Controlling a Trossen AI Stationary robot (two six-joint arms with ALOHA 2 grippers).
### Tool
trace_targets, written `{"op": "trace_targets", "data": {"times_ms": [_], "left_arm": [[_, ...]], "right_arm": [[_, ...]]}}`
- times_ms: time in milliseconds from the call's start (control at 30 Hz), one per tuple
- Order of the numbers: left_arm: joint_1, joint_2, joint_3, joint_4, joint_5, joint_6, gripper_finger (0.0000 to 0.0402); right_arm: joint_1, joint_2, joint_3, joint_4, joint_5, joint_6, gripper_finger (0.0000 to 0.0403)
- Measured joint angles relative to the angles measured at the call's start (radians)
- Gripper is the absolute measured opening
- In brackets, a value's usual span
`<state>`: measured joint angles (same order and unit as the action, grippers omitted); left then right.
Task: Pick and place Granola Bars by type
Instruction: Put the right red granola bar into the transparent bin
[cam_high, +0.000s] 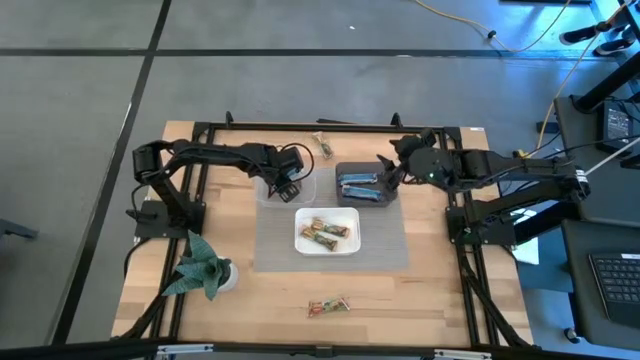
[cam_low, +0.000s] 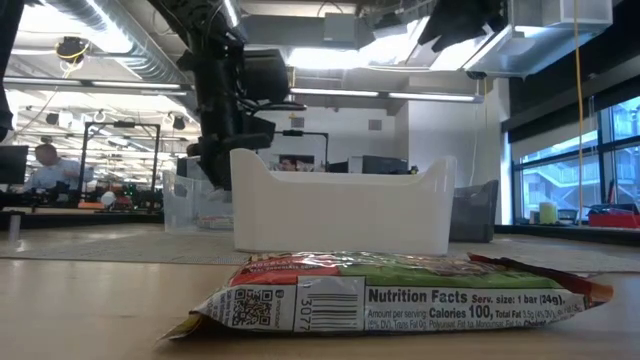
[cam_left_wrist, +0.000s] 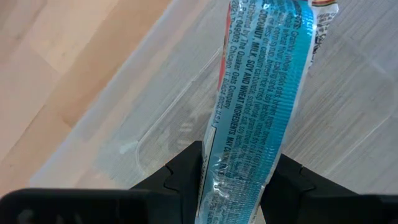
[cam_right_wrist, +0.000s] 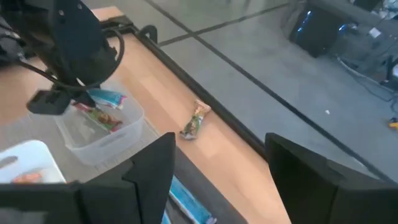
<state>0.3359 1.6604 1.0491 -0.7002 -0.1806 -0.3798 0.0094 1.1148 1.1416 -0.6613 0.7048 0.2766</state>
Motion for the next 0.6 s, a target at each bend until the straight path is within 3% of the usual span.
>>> {"op": "trace_targets", "data": {"times_ms": [600], "left_arm": [[0.0,0.0,-0.007,0.047,-0.001,0.0,0.0125]], "right_arm": [[-0.015,0.011,0.0,0.015,-0.002,-0.124,0.0249]]}}
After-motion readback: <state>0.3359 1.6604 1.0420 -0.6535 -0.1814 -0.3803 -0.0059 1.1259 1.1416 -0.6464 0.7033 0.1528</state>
